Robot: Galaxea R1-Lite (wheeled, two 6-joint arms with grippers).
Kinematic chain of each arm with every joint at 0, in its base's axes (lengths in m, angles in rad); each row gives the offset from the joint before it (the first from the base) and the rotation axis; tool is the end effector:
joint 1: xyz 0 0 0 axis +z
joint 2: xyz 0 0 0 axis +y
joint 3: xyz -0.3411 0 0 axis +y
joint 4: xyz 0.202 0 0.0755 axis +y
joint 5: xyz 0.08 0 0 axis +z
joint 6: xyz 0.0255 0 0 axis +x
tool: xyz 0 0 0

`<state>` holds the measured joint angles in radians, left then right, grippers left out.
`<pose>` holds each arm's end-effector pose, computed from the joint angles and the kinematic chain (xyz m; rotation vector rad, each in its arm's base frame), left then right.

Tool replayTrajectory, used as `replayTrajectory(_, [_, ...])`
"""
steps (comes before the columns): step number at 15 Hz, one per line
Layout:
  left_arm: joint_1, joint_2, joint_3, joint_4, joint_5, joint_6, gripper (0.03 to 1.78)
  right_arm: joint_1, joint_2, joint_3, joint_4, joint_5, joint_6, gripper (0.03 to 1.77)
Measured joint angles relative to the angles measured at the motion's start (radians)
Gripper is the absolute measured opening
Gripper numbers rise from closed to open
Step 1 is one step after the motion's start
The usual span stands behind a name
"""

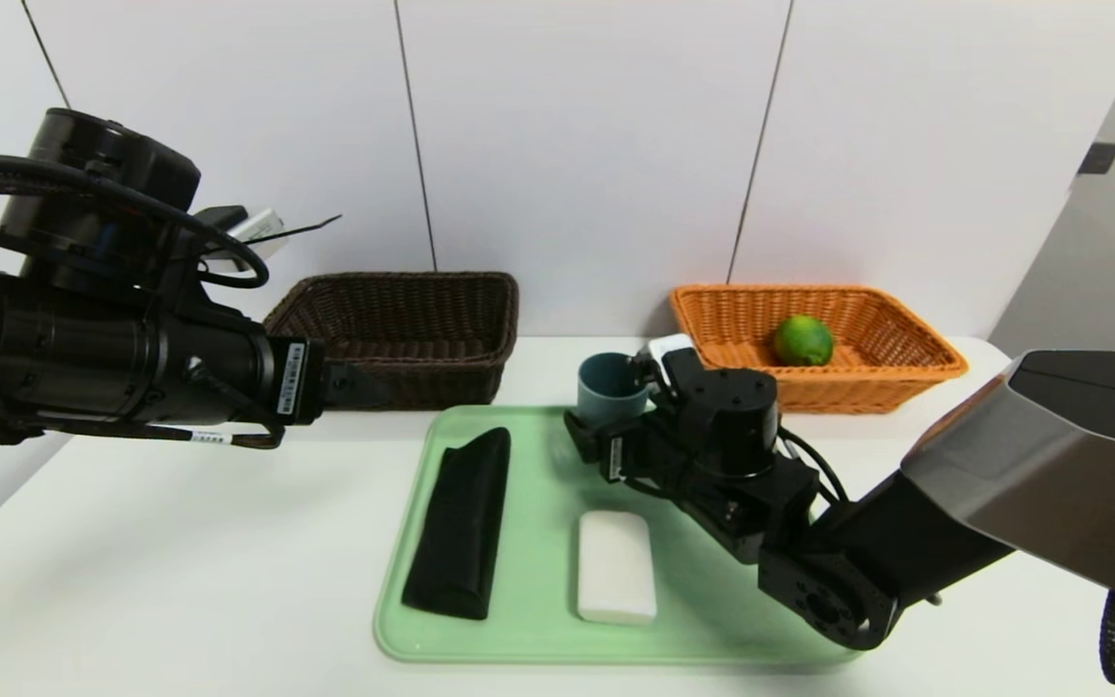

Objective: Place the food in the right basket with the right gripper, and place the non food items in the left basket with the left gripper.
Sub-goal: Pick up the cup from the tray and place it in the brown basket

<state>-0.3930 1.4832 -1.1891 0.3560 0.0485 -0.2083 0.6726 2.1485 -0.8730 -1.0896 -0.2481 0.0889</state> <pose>0.2493 -0.1020 0.2897 -0.0562 0.6680 -0.2640 0.3326 0.2569 0.0951 0.0041 0.1864 0.4153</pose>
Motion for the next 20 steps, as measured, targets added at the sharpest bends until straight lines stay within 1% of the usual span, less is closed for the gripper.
replayTrajectory(1, [-0.001,0.0,0.0,0.0,0.0,0.0,1.69,0.0,0.003,-0.004,0.0,0.0,0.0,1.7])
replayTrajectory(3, [-0.001,0.0,0.0,0.001,0.0,0.0,1.69,0.001,0.008,-0.007,0.0,0.0,-0.001,1.33])
replayTrajectory(4, [-0.001,0.0,0.0,0.001,0.0,0.0,1.69,0.001,0.009,-0.008,0.0,0.001,-0.001,1.2])
replayTrajectory(5, [-0.001,0.0,0.0,0.001,0.0,0.0,1.69,0.001,0.01,-0.009,0.0,0.001,-0.002,1.14])
replayTrajectory(7, [-0.001,0.0,0.003,0.002,0.0,0.0,1.69,0.0,0.009,-0.009,-0.011,0.007,0.001,1.12])
replayTrajectory(10, [-0.001,-0.002,0.011,0.003,0.0,-0.001,1.69,0.007,0.004,-0.008,-0.077,0.023,-0.002,1.11])
replayTrajectory(14, [-0.001,-0.014,0.03,0.005,0.0,-0.022,1.69,0.031,-0.064,-0.05,-0.05,0.02,-0.004,1.11])
replayTrajectory(16, [-0.001,-0.025,0.042,0.008,0.001,-0.021,1.69,0.035,-0.105,-0.121,0.042,0.021,-0.004,1.11])
replayTrajectory(20, [-0.004,-0.047,0.094,0.009,0.006,-0.017,1.69,0.038,-0.16,-0.339,0.299,0.028,-0.005,1.11])
